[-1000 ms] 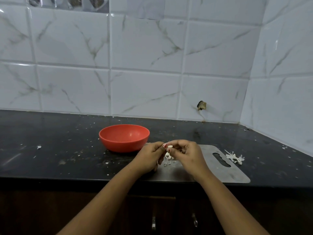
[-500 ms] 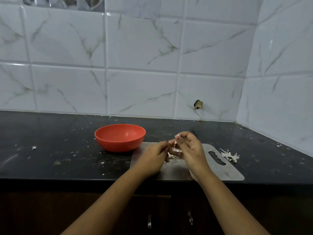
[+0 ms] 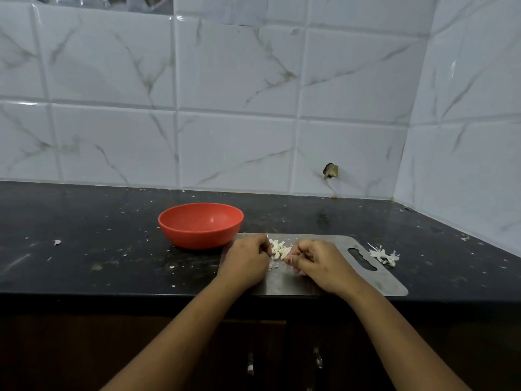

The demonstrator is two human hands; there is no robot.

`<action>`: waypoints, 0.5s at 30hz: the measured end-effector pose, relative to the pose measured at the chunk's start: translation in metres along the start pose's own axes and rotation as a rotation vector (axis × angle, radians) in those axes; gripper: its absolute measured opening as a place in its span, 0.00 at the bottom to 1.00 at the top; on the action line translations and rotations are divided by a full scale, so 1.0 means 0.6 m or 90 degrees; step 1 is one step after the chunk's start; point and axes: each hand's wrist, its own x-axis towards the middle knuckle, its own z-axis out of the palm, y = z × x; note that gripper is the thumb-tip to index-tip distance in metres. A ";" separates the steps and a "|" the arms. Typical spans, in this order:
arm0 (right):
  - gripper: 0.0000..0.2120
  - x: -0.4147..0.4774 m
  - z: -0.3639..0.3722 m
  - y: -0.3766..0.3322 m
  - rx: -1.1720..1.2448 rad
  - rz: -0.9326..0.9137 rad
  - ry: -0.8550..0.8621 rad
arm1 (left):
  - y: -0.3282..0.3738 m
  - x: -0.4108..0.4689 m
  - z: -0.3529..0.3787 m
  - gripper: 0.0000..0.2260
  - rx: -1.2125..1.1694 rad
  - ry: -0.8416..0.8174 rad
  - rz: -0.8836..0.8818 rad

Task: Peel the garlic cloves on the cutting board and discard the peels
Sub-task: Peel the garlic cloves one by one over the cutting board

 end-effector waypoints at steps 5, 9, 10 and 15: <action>0.11 0.001 -0.002 -0.009 -0.108 -0.026 -0.041 | 0.002 -0.002 0.000 0.13 0.010 -0.006 0.004; 0.13 0.005 0.001 -0.013 -0.164 -0.017 -0.051 | 0.004 -0.003 0.000 0.13 0.012 -0.018 0.002; 0.13 0.006 0.003 -0.013 -0.179 -0.018 -0.049 | 0.005 -0.003 0.000 0.12 0.014 -0.022 0.001; 0.10 0.007 0.012 -0.010 -0.224 -0.038 -0.034 | 0.008 -0.003 0.001 0.11 0.015 -0.030 -0.005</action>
